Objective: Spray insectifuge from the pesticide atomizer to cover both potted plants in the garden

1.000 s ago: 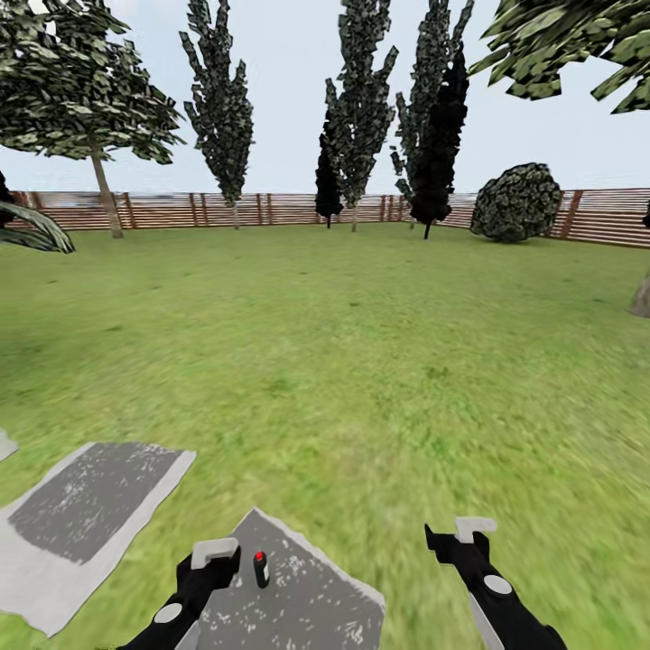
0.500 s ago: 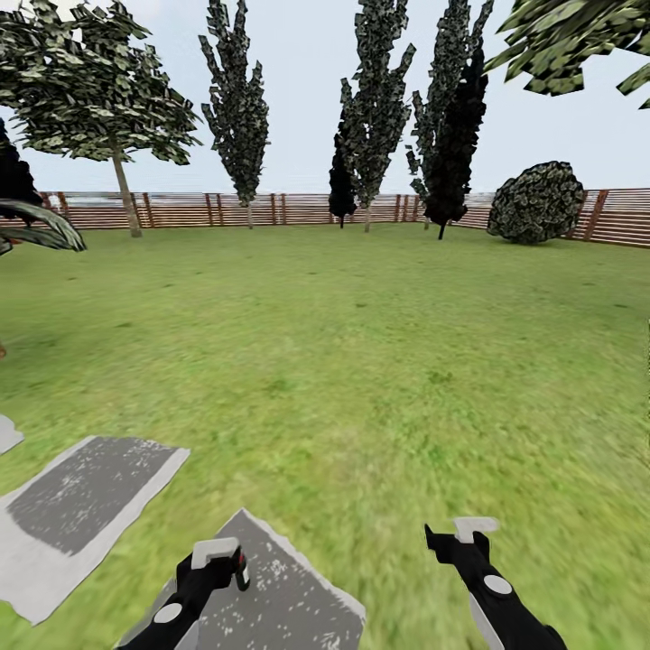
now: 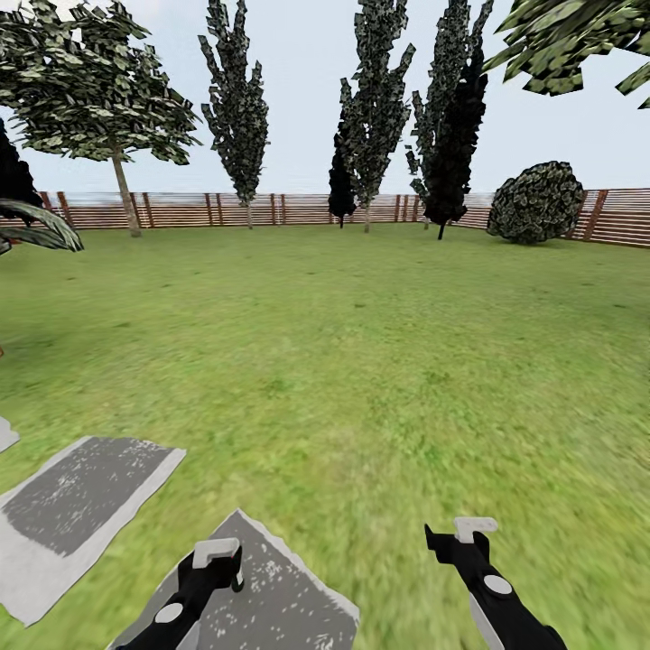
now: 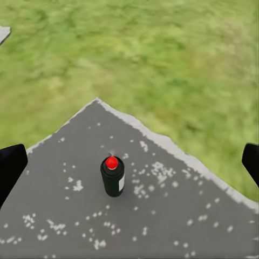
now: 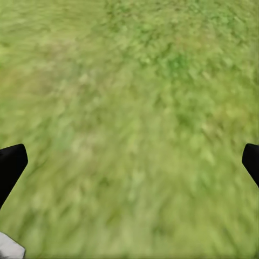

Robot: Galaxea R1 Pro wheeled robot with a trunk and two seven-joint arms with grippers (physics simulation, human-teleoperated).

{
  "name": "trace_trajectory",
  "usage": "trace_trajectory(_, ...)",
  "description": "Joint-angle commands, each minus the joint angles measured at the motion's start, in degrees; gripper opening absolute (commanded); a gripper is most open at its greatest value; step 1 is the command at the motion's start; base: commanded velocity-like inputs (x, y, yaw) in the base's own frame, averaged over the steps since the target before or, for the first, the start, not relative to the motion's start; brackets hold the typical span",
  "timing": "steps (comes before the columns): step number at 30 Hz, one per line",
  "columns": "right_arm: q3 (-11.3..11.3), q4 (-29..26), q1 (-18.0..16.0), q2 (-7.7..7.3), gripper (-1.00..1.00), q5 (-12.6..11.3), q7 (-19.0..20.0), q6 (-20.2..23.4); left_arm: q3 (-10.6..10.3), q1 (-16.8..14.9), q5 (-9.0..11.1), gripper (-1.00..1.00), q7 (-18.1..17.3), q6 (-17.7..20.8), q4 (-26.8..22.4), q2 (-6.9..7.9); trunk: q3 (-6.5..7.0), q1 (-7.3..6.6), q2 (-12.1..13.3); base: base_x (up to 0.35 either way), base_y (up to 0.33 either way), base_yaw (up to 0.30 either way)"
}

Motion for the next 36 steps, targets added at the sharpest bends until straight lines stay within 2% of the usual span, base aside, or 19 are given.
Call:
trace_trajectory(1, -0.1, 0.0, 0.0, 0.02, 1.00, 0.2, 0.0, -0.2, -0.1, -0.1, 0.3, 1.00, 0.0, -0.2, 0.0, 0.00, -0.05, -0.01, 0.0, 0.000, 0.000, 0.000)
trace_trajectory(5, -0.1, 0.1, 0.0, 0.02, 1.00, 0.2, 0.0, -0.2, -0.3, -0.4, 0.3, 1.00, 0.0, -0.3, 0.0, 0.02, -0.26, 0.21, -0.4, 0.000, 0.000, 0.000)
trace_trajectory(16, -0.1, 0.2, 0.0, 0.02, 1.00, 0.2, 0.0, -0.2, -0.8, -0.5, 0.0, 1.00, -0.1, -0.2, 0.0, 0.55, -3.06, 2.62, -4.8, 0.000, 0.000, 0.000)
trace_trajectory(20, -0.1, 0.8, 0.0, 0.02, 1.00, 0.2, 0.0, -0.2, -0.7, -0.6, -2.0, 1.00, -0.1, -0.2, 0.0, 0.52, -4.13, 3.50, -6.4, 0.000, 0.000, 0.000)
trace_trajectory(21, -0.1, 1.1, 0.0, 0.02, 1.00, 0.1, 0.0, -0.2, -0.7, -0.6, -3.5, 1.00, -0.1, -0.3, 0.0, 0.18, -4.40, 3.72, -6.8, 0.000, 0.000, 0.000)
trace_trajectory(36, -0.1, 1.3, 0.0, 0.02, 1.00, 0.1, 0.0, -0.3, -0.7, -0.6, -3.6, 1.00, 0.0, -0.4, -0.4, 0.33, -8.44, 7.02, -12.9, 0.000, 0.000, 0.000)
